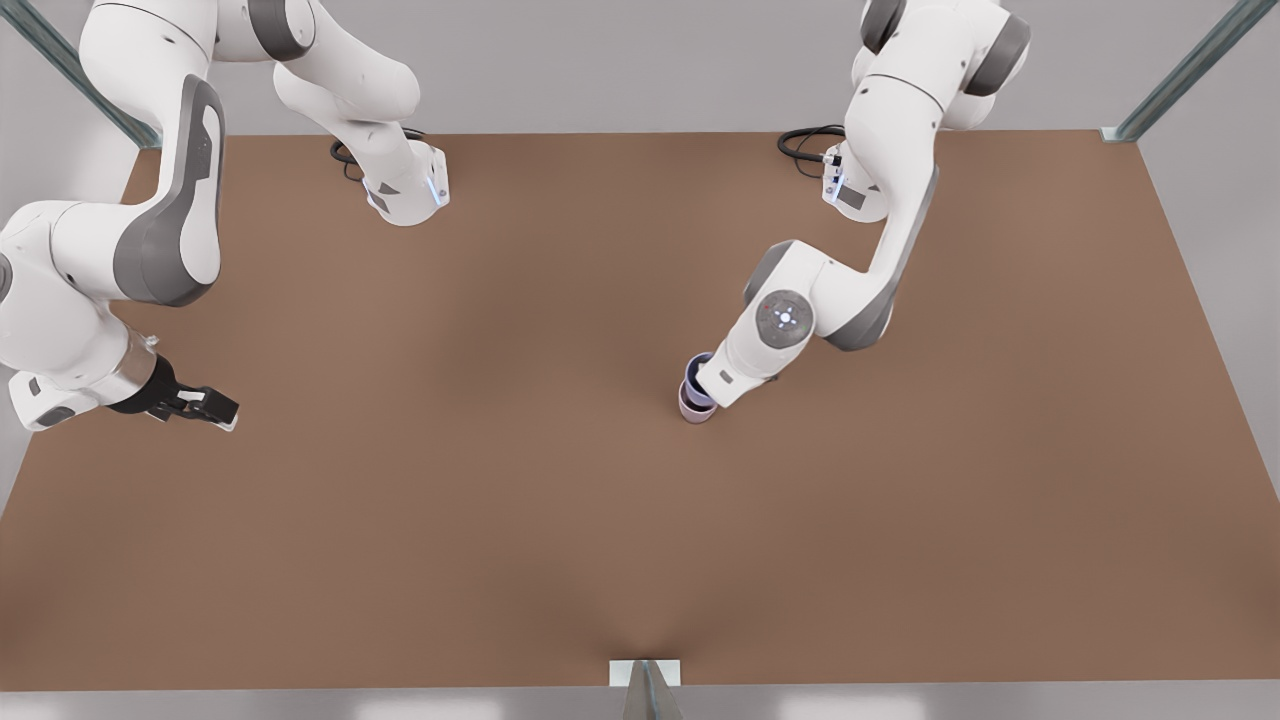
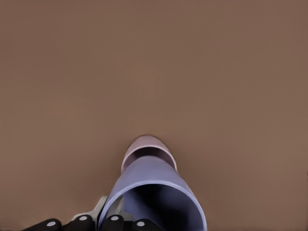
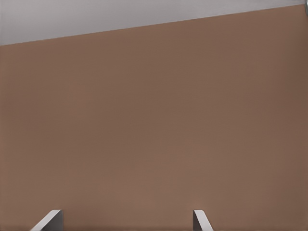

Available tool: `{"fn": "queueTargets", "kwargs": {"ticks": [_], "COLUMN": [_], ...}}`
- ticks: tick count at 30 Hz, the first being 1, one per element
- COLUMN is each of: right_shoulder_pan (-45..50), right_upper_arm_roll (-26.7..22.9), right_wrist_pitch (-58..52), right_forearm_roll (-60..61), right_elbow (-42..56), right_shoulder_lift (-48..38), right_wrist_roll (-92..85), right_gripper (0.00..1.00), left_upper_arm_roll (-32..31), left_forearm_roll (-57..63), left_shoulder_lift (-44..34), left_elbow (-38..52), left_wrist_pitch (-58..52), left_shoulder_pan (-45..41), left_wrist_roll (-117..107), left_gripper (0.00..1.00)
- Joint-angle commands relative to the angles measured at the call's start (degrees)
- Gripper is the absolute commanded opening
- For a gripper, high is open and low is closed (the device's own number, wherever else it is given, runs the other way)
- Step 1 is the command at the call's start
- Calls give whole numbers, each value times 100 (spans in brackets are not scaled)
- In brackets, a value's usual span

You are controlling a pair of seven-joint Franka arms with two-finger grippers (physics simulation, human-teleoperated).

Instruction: Stack the cups, with the pink cup at the bottom and the purple cup at the top

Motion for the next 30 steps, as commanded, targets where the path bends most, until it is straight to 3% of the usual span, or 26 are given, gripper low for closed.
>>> {"fn": "queueTargets", "kwargs": {"ticks": [1, 14, 15, 17, 23, 27, 28, 30], "right_shoulder_pan": [7, -2, -2, -2, -2, -2, -2, -2], "right_upper_arm_roll": [0, 0, 0, 0, 0, 0, 0, 0], "right_wrist_pitch": [3, 3, 3, 3, 3, 3, 3, 3], "right_forearm_roll": [-1, -1, -1, -9, -9, -9, -9, -9], "right_elbow": [3, 3, 3, 3, 3, 3, 3, 3], "right_shoulder_lift": [-7, -15, -7, -7, -15, -16, -7, -7], "right_wrist_roll": [-231, -231, -231, -231, -231, -231, -231, -231], "right_gripper": [100, 100, 100, 100, 100, 100, 100, 100], "left_upper_arm_roll": [-2, -2, -2, -2, -2, 7, 7, 7], "left_forearm_roll": [-64, -73, -73, -73, -73, -64, -55, -55], "left_shoulder_lift": [9, 378, 387, 396, 396, 379, 361, 335], "left_elbow": [9, 9, 9, 9, 9, 18, 18, 26], "left_wrist_pitch": [1, 115, 150, 151, 151, 107, 98, 80], "left_shoulder_pan": [-10, -36, -36, -28, -36, -28, -36, -28], "left_wrist_roll": [-948, -948, -939, -921, -904, -860, -860, -851], "left_gripper": [21, 21, 22, 33, 34, 53, 69, 79]}}
